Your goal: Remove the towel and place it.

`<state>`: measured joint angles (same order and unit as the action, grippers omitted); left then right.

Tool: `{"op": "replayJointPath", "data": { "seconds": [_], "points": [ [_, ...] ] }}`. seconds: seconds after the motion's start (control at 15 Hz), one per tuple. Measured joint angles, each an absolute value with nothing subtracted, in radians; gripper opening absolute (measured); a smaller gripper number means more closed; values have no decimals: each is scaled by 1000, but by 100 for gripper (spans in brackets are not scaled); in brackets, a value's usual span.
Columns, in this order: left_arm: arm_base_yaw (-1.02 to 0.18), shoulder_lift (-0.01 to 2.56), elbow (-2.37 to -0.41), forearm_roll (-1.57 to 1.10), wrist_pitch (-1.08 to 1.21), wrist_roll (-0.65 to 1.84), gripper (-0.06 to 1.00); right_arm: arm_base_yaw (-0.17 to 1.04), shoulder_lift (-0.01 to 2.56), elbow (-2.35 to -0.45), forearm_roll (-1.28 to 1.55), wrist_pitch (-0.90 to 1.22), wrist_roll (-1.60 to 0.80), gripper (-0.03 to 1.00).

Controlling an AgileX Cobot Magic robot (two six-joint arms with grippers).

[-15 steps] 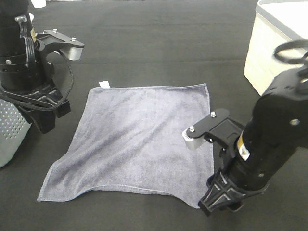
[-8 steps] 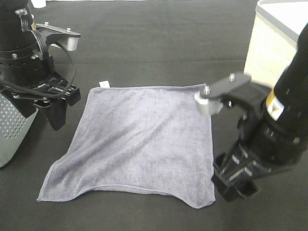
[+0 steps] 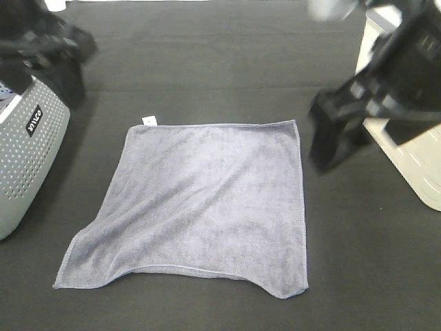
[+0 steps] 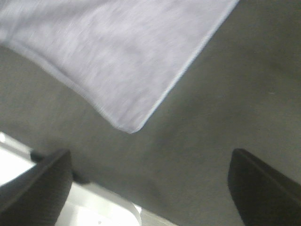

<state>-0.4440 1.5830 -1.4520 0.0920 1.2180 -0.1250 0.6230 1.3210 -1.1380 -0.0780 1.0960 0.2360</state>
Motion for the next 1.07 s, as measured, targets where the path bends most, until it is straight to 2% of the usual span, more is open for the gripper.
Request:
{"op": "replayJointPath", "data": {
  "seconds": [0.27,0.4,0.6,0.8,1.07],
  "points": [
    [-270,1489,-1454,118,1220,-132,63,355,1293,-1190,-9,1150,134,86],
    [-161,1394,-1433,120,1218,-132,63,288,1254,-1190,-9,1197,116,86],
    [-63,1221,-1312,127,1219,-132,63,272,1162,-1190,-6,1212,102,85],
    [-53,1018,-1156,129,1219,-132,63,272,1012,-1129,-6,1212,102,85],
    [-53,715,-975,142,1221,-88,63,272,725,-937,9,1215,112,85]
  ]
}}
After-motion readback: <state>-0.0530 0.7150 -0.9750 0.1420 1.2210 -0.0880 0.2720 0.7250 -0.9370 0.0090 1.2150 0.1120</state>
